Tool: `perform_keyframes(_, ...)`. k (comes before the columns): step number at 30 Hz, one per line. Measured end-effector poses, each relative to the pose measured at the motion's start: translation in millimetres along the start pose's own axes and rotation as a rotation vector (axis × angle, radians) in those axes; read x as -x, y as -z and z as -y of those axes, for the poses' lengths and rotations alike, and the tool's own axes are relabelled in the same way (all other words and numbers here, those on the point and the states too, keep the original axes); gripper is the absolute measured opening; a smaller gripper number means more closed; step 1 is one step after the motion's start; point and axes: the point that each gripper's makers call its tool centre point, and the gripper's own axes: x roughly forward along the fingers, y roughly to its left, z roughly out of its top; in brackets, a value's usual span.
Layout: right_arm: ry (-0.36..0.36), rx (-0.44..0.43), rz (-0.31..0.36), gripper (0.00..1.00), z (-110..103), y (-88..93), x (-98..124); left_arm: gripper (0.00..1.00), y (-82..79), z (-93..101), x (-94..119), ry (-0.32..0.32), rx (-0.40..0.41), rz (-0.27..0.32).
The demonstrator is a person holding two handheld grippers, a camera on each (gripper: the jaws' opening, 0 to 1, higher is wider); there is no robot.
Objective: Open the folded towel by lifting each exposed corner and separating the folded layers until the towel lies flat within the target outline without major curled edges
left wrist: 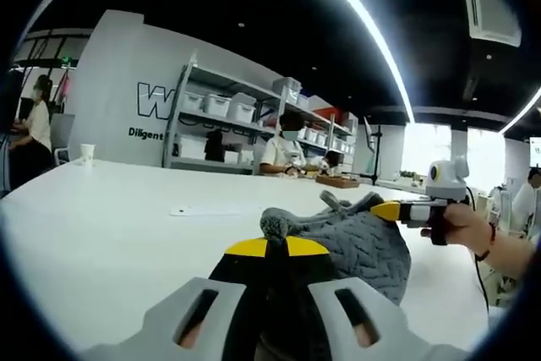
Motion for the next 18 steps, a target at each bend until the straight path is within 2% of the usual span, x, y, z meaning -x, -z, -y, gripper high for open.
perform_keyframes(11,-0.020,0.015,0.026,0.00,-4.7,-6.9,7.6,0.03,-10.7,-9.0,-0.4,0.017,-0.010,0.017)
perform_keyframes(18,-0.053,0.011,0.053,0.00,-15.7,-10.1,15.0,0.03,-12.3,-4.7,8.5,0.030,-0.023,0.033)
